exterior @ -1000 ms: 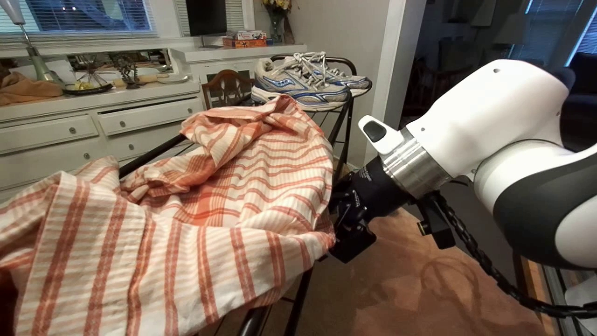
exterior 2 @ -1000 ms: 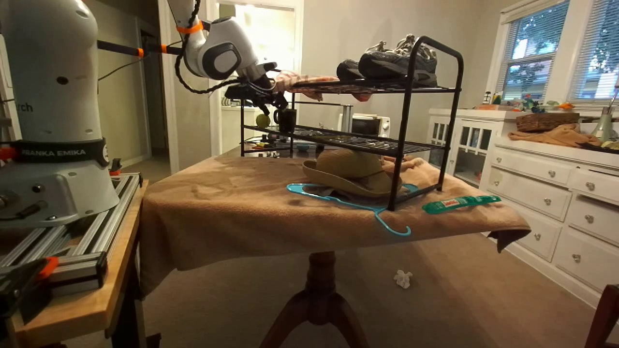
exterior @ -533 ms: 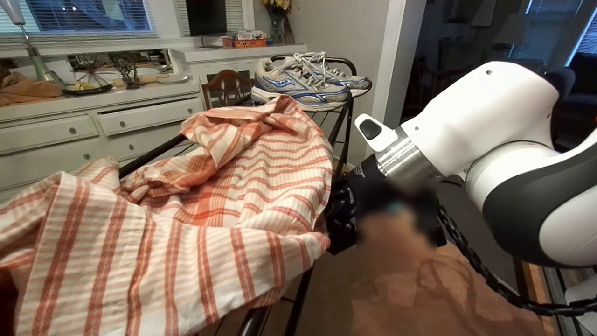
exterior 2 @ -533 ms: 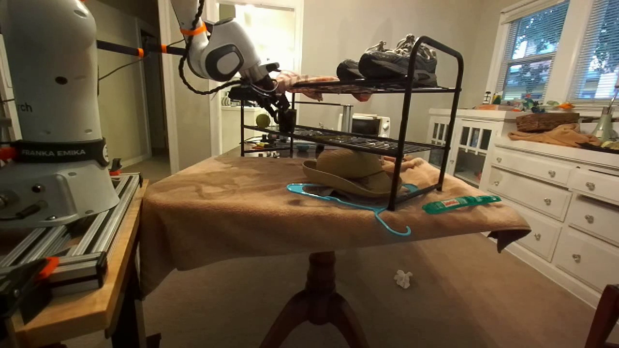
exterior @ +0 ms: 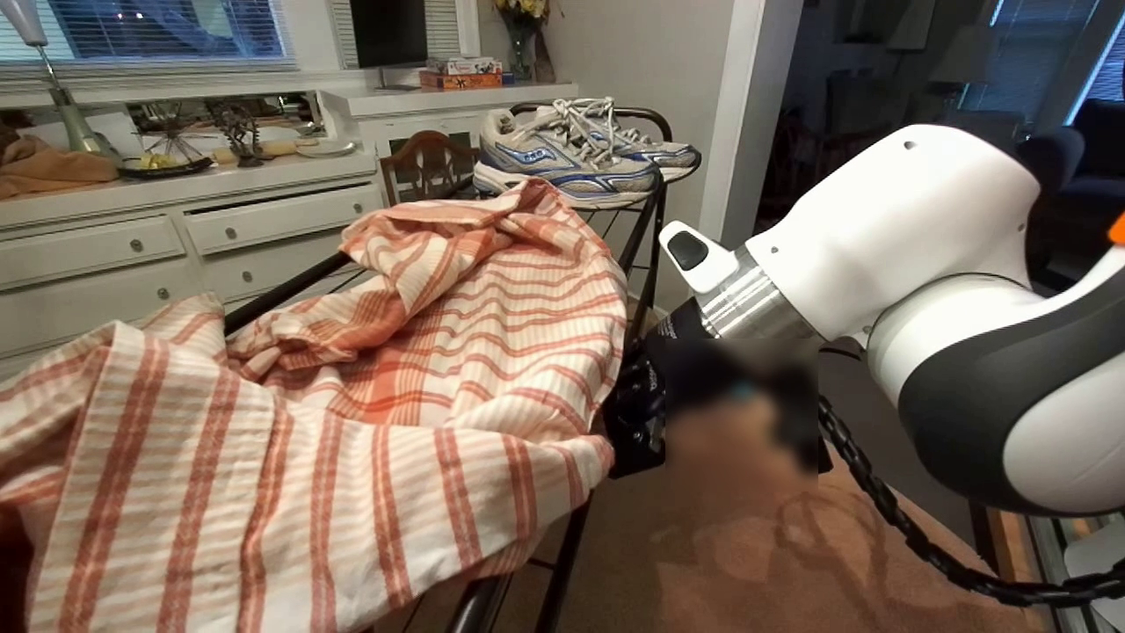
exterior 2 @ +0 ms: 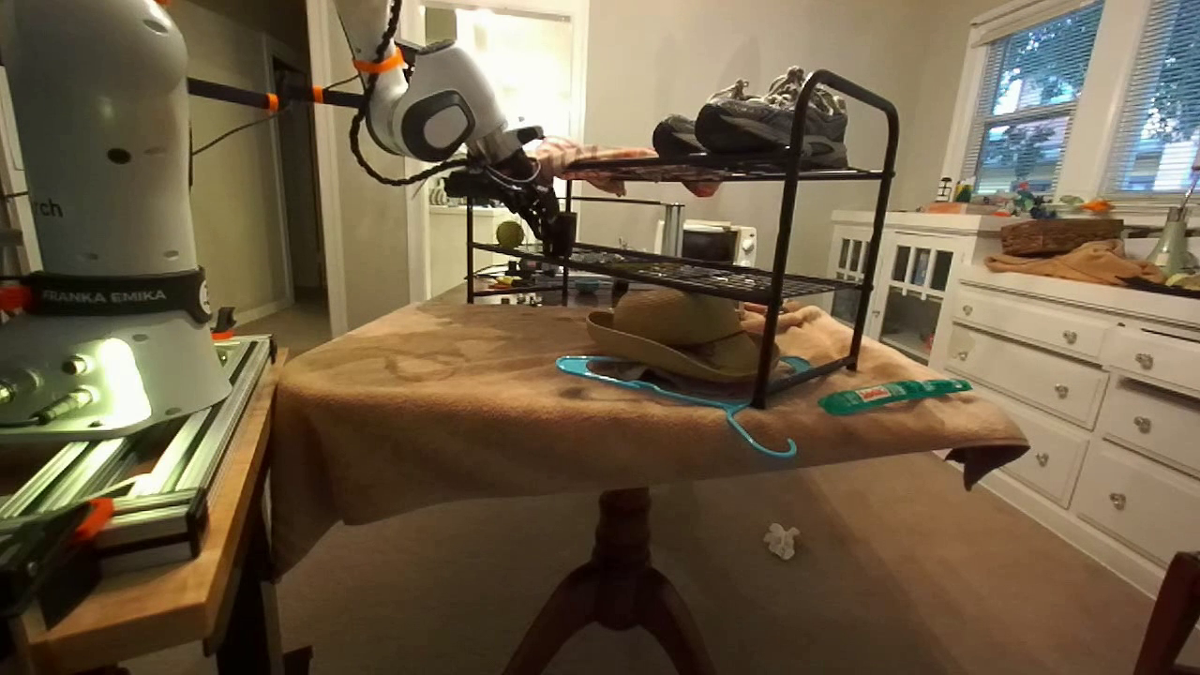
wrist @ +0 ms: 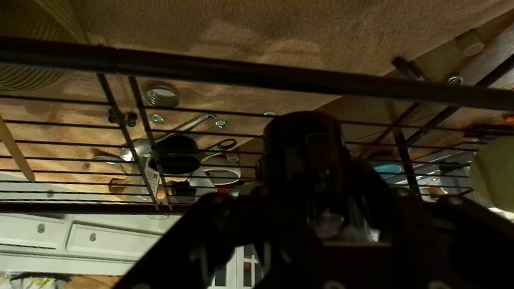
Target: Move the brown mug to the topmost shelf.
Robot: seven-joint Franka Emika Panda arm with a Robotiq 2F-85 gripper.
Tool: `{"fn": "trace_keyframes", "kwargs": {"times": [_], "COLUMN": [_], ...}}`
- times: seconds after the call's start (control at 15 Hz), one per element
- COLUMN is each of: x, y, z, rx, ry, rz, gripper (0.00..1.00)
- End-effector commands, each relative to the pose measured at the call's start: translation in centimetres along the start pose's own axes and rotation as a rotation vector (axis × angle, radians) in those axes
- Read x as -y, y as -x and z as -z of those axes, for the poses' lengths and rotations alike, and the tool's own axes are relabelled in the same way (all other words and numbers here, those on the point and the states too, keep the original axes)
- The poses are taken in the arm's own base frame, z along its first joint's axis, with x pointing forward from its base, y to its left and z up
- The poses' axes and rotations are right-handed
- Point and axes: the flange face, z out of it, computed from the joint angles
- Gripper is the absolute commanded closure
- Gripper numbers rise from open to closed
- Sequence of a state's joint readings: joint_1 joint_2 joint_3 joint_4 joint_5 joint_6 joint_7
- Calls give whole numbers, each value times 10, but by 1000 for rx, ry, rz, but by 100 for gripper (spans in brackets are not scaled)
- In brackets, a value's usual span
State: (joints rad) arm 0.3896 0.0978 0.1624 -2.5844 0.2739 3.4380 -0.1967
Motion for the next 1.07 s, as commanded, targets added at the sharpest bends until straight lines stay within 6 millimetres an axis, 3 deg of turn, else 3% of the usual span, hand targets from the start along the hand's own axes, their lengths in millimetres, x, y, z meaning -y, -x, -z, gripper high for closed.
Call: {"fn": "trace_keyframes", "kwargs": {"times": [0.0, 0.2, 0.53, 0.73, 1.0], "x": [-2, -2, 4, 18, 33], "y": [1, 1, -3, -5, 17], "z": [-5, -3, 7, 26, 40], "rx": [-12, -14, -18, -46, -58], "ry": [2, 4, -10, -37, -83], "rz": [-3, -3, -2, 13, -3], "gripper": [81, 99, 96, 96, 96]}}
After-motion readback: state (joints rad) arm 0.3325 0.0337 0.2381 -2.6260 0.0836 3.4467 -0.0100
